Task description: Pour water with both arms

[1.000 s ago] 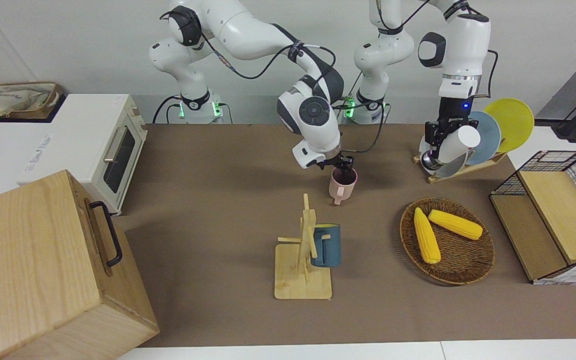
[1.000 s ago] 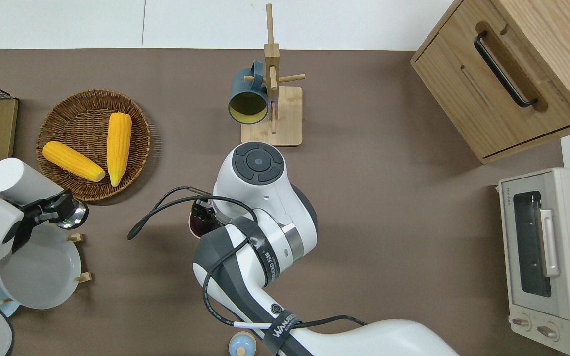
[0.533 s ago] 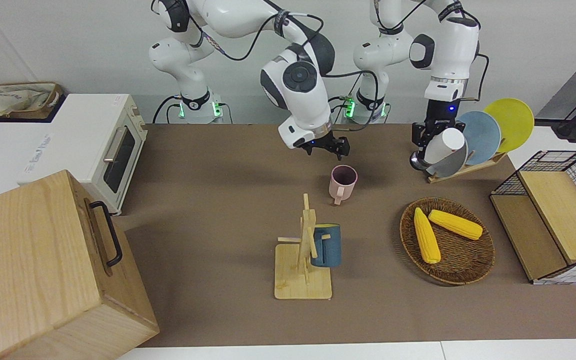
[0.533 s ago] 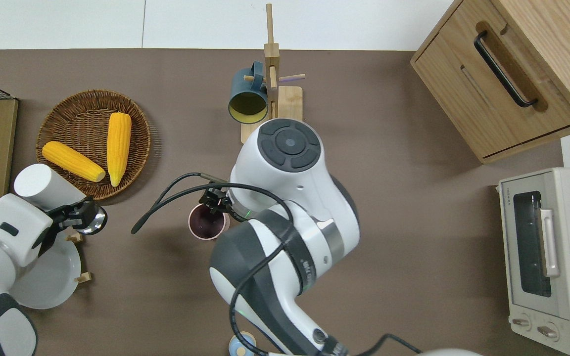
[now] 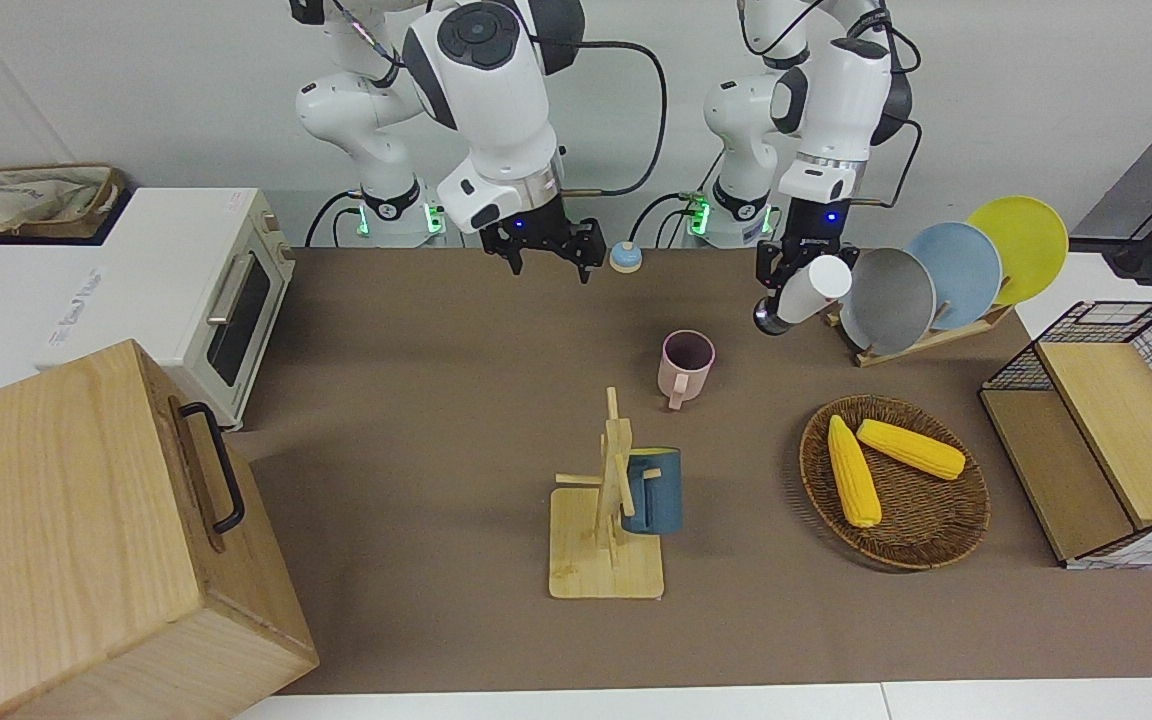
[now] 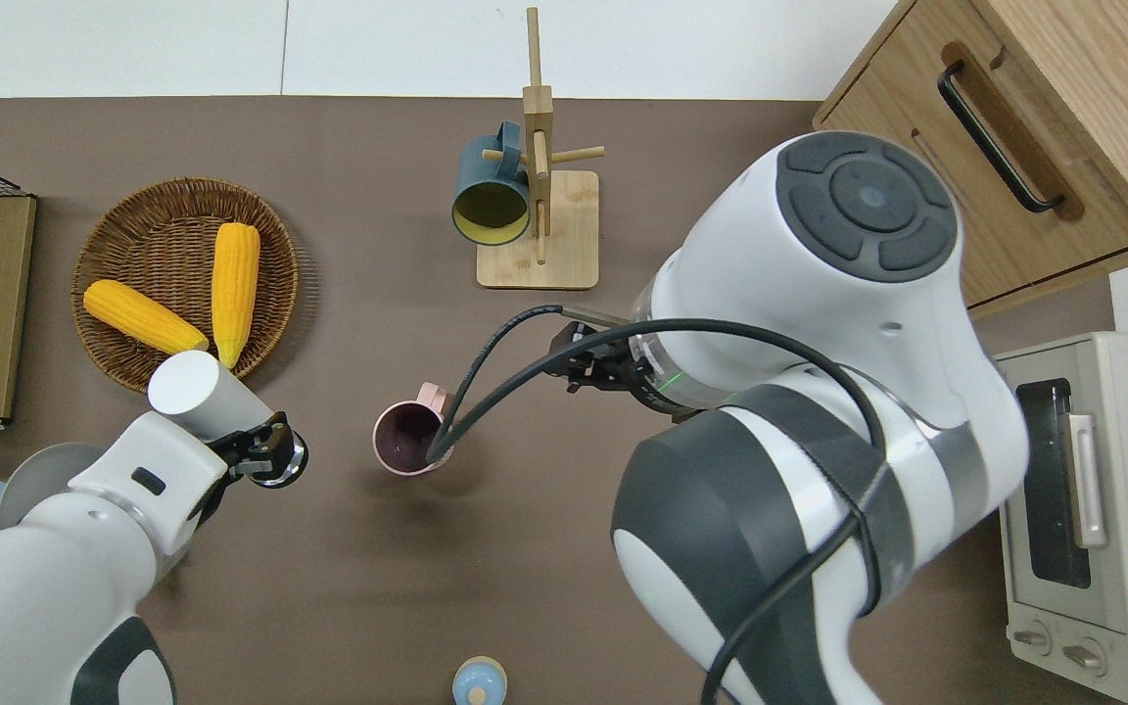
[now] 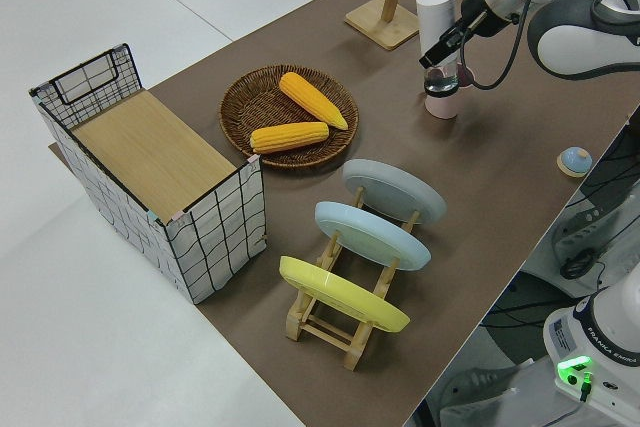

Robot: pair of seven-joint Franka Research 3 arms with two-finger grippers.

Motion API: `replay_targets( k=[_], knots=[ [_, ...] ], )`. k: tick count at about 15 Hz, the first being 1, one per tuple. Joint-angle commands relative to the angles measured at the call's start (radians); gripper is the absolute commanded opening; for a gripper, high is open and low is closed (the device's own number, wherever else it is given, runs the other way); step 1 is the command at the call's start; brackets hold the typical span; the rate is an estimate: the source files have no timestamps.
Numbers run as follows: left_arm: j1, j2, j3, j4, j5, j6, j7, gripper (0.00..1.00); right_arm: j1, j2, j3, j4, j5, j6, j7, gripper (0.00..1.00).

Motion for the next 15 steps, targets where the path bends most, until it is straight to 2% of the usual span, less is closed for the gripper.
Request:
replay_targets(
  k=[1, 4, 7, 10, 12, 15],
  knots=[
    [-0.079, -0.097, 0.013, -0.074, -0.016, 0.005, -0.045, 0.0, -0.092, -0.059, 0.013, -0.023, -0.07, -0.071, -0.2, 0.994],
    [-0.137, -0.102, 0.007, -0.094, -0.016, 0.003, -0.078, 0.0, -0.212, -0.101, 0.023, -0.03, -0.12, -0.121, -0.368, 0.994],
    [-0.164, -0.143, -0.026, -0.138, -0.016, 0.003, -0.121, 0.0, -0.304, -0.136, 0.026, -0.04, -0.13, -0.157, -0.526, 0.994],
    [-0.18, -0.174, -0.039, -0.172, -0.016, -0.006, -0.128, 0.0, -0.377, -0.188, 0.026, -0.082, -0.176, -0.163, -0.665, 0.994],
    [-0.2, -0.174, -0.046, -0.178, -0.016, -0.011, -0.154, 0.0, -0.414, -0.205, 0.026, -0.093, -0.183, -0.163, -0.753, 0.994],
    [-0.199, -0.162, -0.089, -0.178, -0.016, -0.011, -0.19, 0.0, -0.447, -0.233, 0.028, -0.122, -0.203, -0.163, -0.802, 0.994]
  ],
)
